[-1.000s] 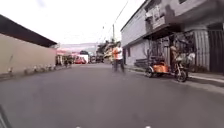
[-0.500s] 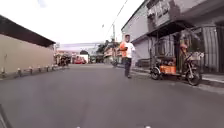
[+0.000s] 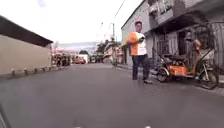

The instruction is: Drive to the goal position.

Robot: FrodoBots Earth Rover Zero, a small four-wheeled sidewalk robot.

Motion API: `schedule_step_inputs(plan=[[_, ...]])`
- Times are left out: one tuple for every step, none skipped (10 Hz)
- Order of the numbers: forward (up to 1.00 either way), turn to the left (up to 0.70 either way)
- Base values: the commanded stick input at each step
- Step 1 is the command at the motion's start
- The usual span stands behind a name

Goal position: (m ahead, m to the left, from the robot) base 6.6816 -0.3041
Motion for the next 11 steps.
schedule_step_inputs(plan=[[1.00,0.00],[1.00,0.02],[1.00,0.02],[1.00,0.02],[1.00,0.02],[1.00,0.02],[1.00,0.02],[1.00,0.02],[1.00,0.02],[1.00,0.02],[1.00,0.02]])
